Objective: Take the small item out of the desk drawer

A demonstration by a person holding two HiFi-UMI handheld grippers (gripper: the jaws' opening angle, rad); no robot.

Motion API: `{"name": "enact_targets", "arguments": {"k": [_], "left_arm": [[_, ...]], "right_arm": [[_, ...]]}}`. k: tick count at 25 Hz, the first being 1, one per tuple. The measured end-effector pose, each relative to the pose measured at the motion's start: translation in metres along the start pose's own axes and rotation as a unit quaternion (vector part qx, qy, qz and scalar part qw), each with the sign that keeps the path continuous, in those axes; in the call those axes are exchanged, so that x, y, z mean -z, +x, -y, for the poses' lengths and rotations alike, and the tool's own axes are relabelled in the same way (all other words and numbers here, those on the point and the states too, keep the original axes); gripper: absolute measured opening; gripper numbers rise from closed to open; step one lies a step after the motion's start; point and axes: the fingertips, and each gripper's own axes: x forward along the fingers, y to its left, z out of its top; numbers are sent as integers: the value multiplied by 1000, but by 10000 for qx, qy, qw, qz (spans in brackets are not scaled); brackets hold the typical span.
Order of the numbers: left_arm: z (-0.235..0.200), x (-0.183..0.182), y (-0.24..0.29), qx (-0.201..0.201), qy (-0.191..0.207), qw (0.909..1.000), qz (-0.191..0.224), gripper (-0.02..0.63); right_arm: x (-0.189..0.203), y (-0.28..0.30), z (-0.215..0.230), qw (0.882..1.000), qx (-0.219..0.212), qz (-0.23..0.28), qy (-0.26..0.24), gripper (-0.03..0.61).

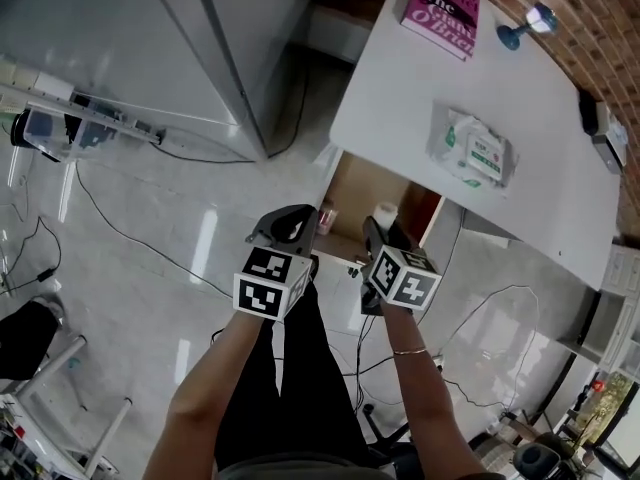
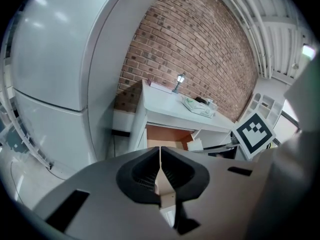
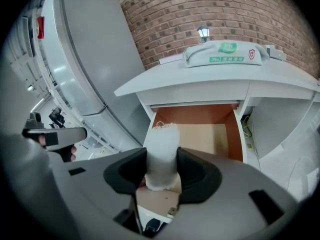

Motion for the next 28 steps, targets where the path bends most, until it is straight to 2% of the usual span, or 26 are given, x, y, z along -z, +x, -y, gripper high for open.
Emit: {"name": "enact_targets", "arguments": {"k": [13, 28], "left_arm": [[7, -23, -26, 144, 173, 9996, 148, 28], [23, -44, -51, 296, 518, 9978, 287, 28]], "right_arm": [[-28, -57, -32, 9976, -210, 591, 279, 181], [-33, -117, -51, 9919, -273, 1105, 566, 181]]}}
